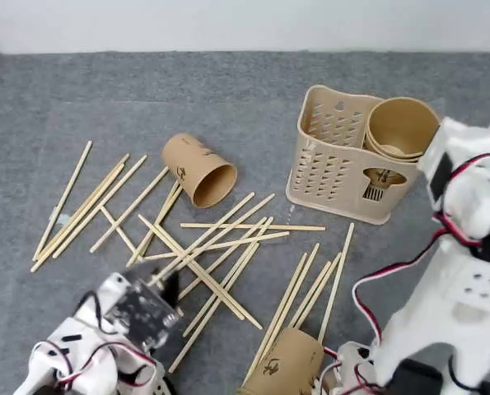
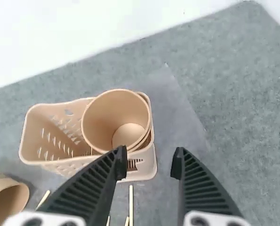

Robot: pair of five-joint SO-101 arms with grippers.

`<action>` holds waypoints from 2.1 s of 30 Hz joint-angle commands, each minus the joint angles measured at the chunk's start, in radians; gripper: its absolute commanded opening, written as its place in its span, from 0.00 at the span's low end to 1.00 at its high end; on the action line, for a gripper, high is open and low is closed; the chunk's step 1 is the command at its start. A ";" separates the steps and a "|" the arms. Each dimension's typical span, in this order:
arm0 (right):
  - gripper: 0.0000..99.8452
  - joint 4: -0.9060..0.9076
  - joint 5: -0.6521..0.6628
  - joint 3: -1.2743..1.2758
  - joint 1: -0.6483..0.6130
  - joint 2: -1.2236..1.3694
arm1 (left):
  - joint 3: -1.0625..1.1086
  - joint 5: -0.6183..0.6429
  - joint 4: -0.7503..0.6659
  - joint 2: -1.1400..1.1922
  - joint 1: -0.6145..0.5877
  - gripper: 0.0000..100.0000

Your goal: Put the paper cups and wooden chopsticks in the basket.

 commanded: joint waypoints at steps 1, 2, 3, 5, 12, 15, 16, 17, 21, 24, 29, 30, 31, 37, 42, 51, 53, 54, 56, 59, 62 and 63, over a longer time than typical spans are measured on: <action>0.16 0.039 0.008 0.066 -0.010 -0.061 | -0.042 -0.006 0.014 0.006 0.114 0.13; 0.16 0.039 0.008 0.092 -0.010 -0.068 | -0.042 -0.006 0.014 0.008 0.140 0.13; 0.16 0.038 0.008 0.115 -0.010 -0.076 | -0.042 -0.005 0.014 0.008 0.163 0.13; 0.16 0.038 0.009 0.153 -0.012 -0.091 | -0.041 0.000 0.005 0.008 0.196 0.13; 0.16 0.042 0.164 0.273 -0.033 -0.174 | -0.019 0.150 -0.083 0.006 0.132 0.13; 0.16 0.042 0.218 0.368 -0.062 -0.232 | -0.019 0.153 -0.083 0.003 0.069 0.13; 0.16 0.042 0.233 0.402 -0.079 -0.255 | -0.018 0.153 -0.083 0.003 0.049 0.13; 0.16 0.042 0.245 0.437 -0.097 -0.277 | -0.018 0.153 -0.083 0.003 0.029 0.13; 0.16 0.042 0.273 0.597 -0.162 -0.355 | -0.019 0.153 -0.083 0.002 -0.057 0.13; 0.16 0.042 0.273 0.720 -0.209 -0.392 | -0.016 0.153 -0.083 0.002 -0.124 0.13; 0.16 0.042 0.269 0.827 -0.239 -0.426 | -0.013 0.150 -0.074 0.006 -0.152 0.13; 0.16 0.042 0.267 0.835 -0.239 -0.427 | -0.013 0.147 -0.066 0.008 -0.141 0.13; 0.16 0.042 0.267 0.836 -0.236 -0.426 | -0.013 0.132 -0.057 0.008 -0.121 0.13; 0.16 0.042 0.265 0.836 -0.200 -0.423 | -0.013 0.017 -0.035 0.015 0.002 0.13; 0.16 0.042 0.265 0.838 -0.174 -0.418 | -0.039 -0.005 -0.041 0.221 0.089 0.13; 0.16 0.039 0.264 0.847 -0.168 -0.418 | -0.390 -0.009 0.084 0.621 0.216 0.13; 0.16 0.039 0.264 0.847 -0.168 -0.417 | -0.446 -0.046 0.123 0.626 0.270 0.13; 0.16 0.039 0.264 0.848 -0.168 -0.417 | -0.467 -0.060 0.149 0.631 0.304 0.13; 0.16 0.038 0.264 0.848 -0.168 -0.417 | -0.481 -0.069 0.163 0.643 0.359 0.13; 0.16 0.035 0.264 0.848 -0.168 -0.415 | -0.473 -0.084 0.161 0.703 0.387 0.14; 0.16 0.033 0.264 0.848 -0.166 -0.415 | -0.453 -0.160 0.161 0.825 0.431 0.14; 0.16 0.033 0.264 0.848 -0.166 -0.415 | -0.450 -0.176 0.161 0.870 0.443 0.14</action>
